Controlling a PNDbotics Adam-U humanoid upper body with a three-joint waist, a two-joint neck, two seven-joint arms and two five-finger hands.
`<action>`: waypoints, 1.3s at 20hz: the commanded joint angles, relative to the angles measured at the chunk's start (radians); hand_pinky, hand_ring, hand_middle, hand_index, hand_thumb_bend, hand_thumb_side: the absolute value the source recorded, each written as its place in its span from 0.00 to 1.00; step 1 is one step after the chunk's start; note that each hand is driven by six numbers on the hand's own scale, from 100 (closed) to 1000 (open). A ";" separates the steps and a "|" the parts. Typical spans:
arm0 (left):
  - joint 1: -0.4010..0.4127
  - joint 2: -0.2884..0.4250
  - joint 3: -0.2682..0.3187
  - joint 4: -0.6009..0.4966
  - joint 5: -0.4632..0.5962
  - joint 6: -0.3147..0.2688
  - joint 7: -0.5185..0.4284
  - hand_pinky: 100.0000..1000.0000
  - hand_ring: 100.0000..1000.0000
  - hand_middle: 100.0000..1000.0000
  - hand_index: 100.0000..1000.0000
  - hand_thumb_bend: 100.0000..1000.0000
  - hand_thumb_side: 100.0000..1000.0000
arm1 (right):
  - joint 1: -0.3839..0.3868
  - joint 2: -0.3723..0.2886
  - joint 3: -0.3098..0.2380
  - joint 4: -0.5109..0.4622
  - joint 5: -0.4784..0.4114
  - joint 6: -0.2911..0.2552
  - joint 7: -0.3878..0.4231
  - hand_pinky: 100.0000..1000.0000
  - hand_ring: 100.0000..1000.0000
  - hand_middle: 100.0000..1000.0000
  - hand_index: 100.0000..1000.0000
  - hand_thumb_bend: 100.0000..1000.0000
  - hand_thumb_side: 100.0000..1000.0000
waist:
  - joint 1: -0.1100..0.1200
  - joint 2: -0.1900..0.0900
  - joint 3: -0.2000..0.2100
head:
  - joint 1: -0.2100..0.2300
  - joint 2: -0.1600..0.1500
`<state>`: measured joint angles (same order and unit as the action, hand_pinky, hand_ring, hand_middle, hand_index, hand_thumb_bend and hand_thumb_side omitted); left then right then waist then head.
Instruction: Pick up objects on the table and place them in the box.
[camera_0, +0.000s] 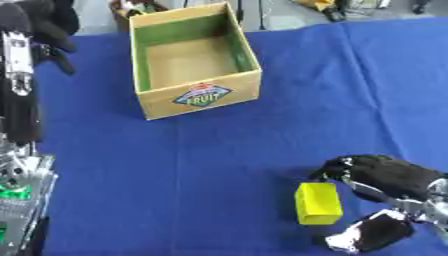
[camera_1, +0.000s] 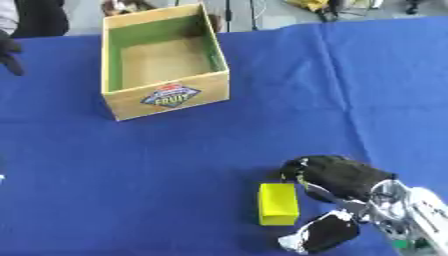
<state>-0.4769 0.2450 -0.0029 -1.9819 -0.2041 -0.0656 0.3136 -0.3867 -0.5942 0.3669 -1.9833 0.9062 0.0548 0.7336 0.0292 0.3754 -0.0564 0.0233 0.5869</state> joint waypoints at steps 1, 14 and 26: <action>-0.015 0.006 -0.002 -0.018 -0.002 -0.001 -0.001 0.22 0.41 0.39 0.65 0.00 0.83 | -0.008 -0.006 0.000 -0.017 0.022 0.025 -0.021 0.77 0.83 0.68 0.87 0.37 0.71 | 0.000 -0.016 0.000 | -0.004 -0.014; -0.015 0.002 -0.004 -0.018 -0.005 0.000 -0.006 0.22 0.41 0.39 0.65 0.00 0.83 | -0.004 -0.006 0.006 -0.017 0.045 0.089 -0.053 0.70 0.76 0.54 0.69 0.00 0.08 | 0.001 -0.011 0.003 | -0.010 -0.016; -0.014 0.003 -0.004 -0.018 -0.005 0.001 -0.005 0.22 0.41 0.39 0.65 0.00 0.83 | -0.059 -0.006 -0.037 -0.017 -0.080 0.223 -0.270 0.55 0.54 0.15 0.20 0.00 0.10 | -0.006 -0.014 0.006 | -0.012 -0.026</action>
<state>-0.4776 0.2365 -0.0032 -1.9819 -0.2041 -0.0636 0.3103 -0.4331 -0.5847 0.3468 -1.9892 0.8463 0.2681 0.4938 0.0271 0.3817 -0.0508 0.0107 0.5703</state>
